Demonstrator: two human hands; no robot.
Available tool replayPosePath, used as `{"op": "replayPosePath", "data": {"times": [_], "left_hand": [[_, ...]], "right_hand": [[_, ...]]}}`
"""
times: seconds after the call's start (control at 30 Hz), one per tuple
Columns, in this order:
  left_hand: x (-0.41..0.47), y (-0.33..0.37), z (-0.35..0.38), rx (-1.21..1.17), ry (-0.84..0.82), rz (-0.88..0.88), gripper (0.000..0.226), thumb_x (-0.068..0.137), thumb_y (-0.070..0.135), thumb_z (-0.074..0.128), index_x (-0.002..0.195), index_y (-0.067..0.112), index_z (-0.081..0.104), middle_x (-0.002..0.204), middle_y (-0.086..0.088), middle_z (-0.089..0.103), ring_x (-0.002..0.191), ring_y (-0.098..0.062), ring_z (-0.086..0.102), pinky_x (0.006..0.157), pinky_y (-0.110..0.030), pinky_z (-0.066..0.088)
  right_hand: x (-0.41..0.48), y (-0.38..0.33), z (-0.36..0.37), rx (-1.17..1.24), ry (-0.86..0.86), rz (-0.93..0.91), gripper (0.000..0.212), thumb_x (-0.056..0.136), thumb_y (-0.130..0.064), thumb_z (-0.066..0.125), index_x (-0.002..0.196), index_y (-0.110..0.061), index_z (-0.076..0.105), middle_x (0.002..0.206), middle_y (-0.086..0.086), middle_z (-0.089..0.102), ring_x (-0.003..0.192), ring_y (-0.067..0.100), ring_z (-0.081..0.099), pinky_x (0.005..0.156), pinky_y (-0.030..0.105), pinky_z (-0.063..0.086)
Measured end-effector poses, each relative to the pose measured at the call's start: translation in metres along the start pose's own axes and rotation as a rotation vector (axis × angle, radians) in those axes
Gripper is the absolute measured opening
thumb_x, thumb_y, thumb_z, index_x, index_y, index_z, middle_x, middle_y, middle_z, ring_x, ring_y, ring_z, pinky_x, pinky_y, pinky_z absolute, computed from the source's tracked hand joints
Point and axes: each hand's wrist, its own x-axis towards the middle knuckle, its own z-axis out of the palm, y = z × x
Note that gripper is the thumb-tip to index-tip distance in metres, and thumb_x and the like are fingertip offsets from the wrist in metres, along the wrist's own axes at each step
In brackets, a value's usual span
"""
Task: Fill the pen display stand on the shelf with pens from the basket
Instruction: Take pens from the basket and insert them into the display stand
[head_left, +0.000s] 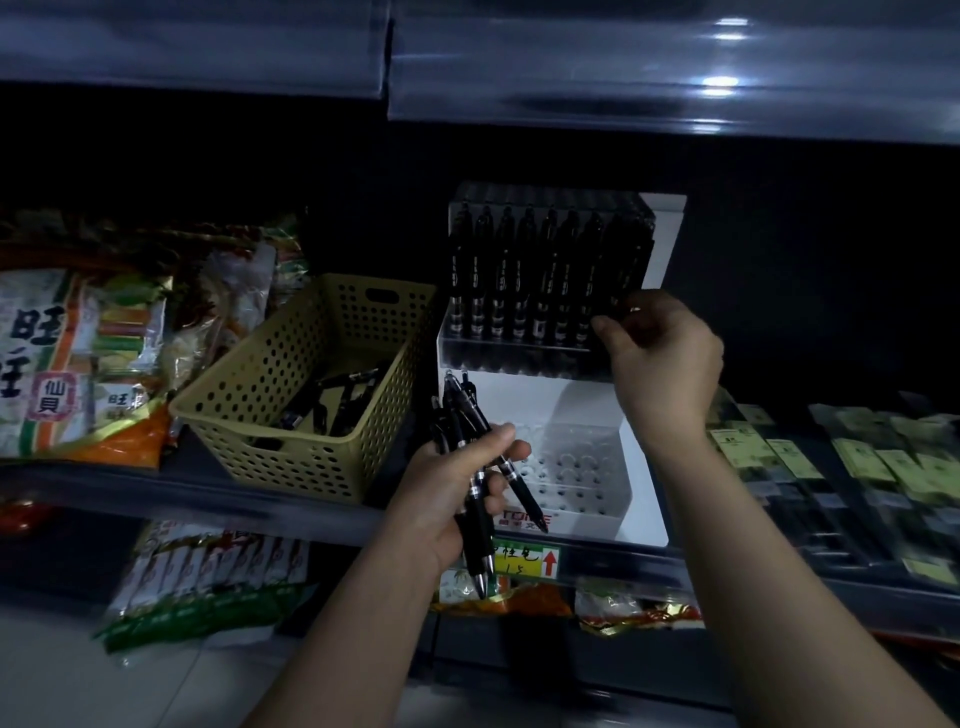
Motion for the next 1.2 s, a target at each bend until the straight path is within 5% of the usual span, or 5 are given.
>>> {"op": "replayPosePath", "data": {"times": [0.1, 0.37, 0.63, 1.0, 1.2], "left_hand": [[0.0, 0.0, 0.001, 0.0, -0.008, 0.0, 0.013, 0.079, 0.007, 0.071, 0.09, 0.007, 0.062, 0.084, -0.012, 0.073, 0.047, -0.009, 0.047, 0.039, -0.018, 0.037], [0.001, 0.002, 0.003, -0.076, -0.021, -0.001, 0.028, 0.074, -0.011, 0.064, 0.091, 0.009, 0.054, 0.084, -0.014, 0.072, 0.048, -0.01, 0.048, 0.039, -0.018, 0.036], [0.001, 0.002, 0.003, -0.048, -0.017, 0.017, 0.015, 0.08, -0.007, 0.064, 0.084, 0.005, 0.057, 0.093, -0.016, 0.073, 0.051, -0.009, 0.048, 0.038, -0.017, 0.037], [-0.005, 0.004, 0.002, 0.038, 0.025, 0.068, 0.021, 0.078, 0.012, 0.072, 0.097, 0.004, 0.066, 0.092, -0.009, 0.075, 0.052, -0.006, 0.046, 0.041, -0.017, 0.036], [-0.006, 0.004, 0.002, 0.041, 0.038, 0.074, 0.023, 0.08, 0.014, 0.071, 0.099, 0.002, 0.067, 0.09, -0.006, 0.075, 0.052, -0.005, 0.046, 0.041, -0.017, 0.036]], "right_hand": [[0.001, 0.007, 0.004, -0.071, 0.014, 0.005, 0.024, 0.08, -0.03, 0.074, 0.098, -0.016, 0.065, 0.088, 0.003, 0.068, 0.085, 0.022, 0.062, 0.07, 0.033, 0.051], [-0.001, 0.013, 0.001, -0.141, -0.014, 0.012, 0.023, 0.08, -0.036, 0.074, 0.091, -0.016, 0.073, 0.09, -0.001, 0.07, 0.099, 0.02, 0.05, 0.07, 0.026, 0.029], [0.002, 0.016, 0.002, -0.068, -0.063, 0.001, 0.024, 0.078, -0.043, 0.064, 0.089, -0.024, 0.074, 0.087, -0.003, 0.07, 0.093, 0.027, 0.061, 0.079, 0.043, 0.051], [0.005, 0.018, 0.001, -0.05, -0.076, 0.031, 0.017, 0.079, -0.038, 0.073, 0.086, -0.023, 0.075, 0.089, -0.002, 0.07, 0.095, 0.027, 0.061, 0.08, 0.044, 0.051], [0.005, 0.017, 0.0, -0.182, -0.058, -0.068, 0.021, 0.082, -0.037, 0.071, 0.09, -0.017, 0.076, 0.093, 0.003, 0.07, 0.096, 0.027, 0.056, 0.074, 0.027, 0.037]]}}
